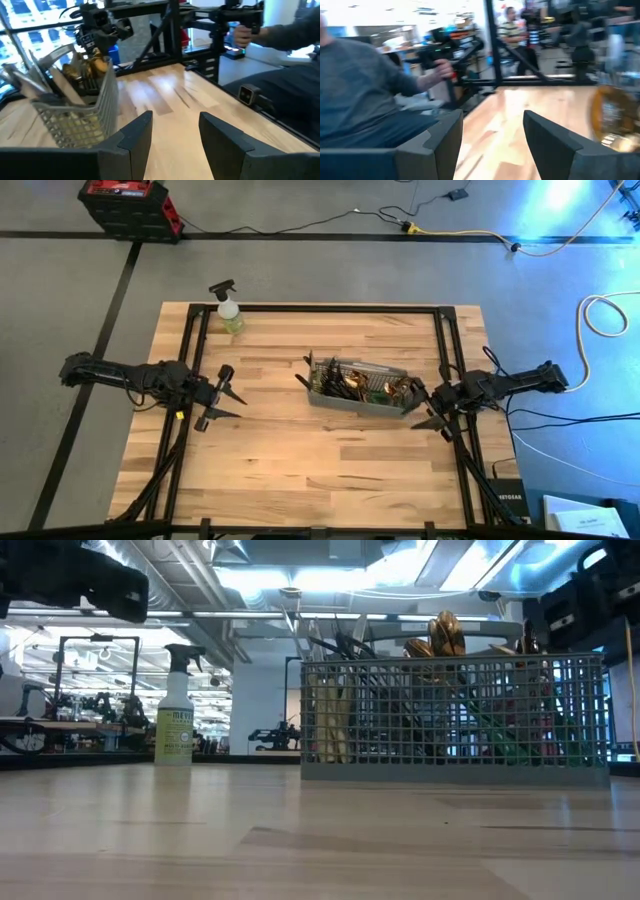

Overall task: Sort silverware
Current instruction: Move the silverware basket to the center of the table

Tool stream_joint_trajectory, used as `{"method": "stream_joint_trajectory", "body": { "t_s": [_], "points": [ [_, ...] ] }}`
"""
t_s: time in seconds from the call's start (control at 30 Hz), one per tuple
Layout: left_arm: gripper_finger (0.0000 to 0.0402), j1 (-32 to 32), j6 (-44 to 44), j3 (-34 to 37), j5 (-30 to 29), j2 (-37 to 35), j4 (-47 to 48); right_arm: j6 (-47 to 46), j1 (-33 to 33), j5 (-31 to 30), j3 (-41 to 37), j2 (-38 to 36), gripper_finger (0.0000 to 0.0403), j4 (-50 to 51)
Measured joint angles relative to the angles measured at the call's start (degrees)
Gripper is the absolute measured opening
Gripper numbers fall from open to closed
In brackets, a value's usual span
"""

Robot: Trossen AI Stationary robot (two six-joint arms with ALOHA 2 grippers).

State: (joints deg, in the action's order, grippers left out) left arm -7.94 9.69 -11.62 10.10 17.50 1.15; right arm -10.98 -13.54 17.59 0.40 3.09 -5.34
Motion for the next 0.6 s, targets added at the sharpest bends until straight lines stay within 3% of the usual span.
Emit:
{"method": "stream_joint_trajectory", "body": {
  "t_s": [0.43,0.6],
  "points": [
    [0.0149,0.0,-0.5,0.0,1.8,0.0,1.8,-7.0,0.0,13.8,0.0,2.5,0.0193,-4.2],
    [0.0149,0.0,-1.7,0.0,1.7,0.0,1.8,-15.0,0.0,18.0,0.0,2.5,0.0193,-4.8]
  ]
}}
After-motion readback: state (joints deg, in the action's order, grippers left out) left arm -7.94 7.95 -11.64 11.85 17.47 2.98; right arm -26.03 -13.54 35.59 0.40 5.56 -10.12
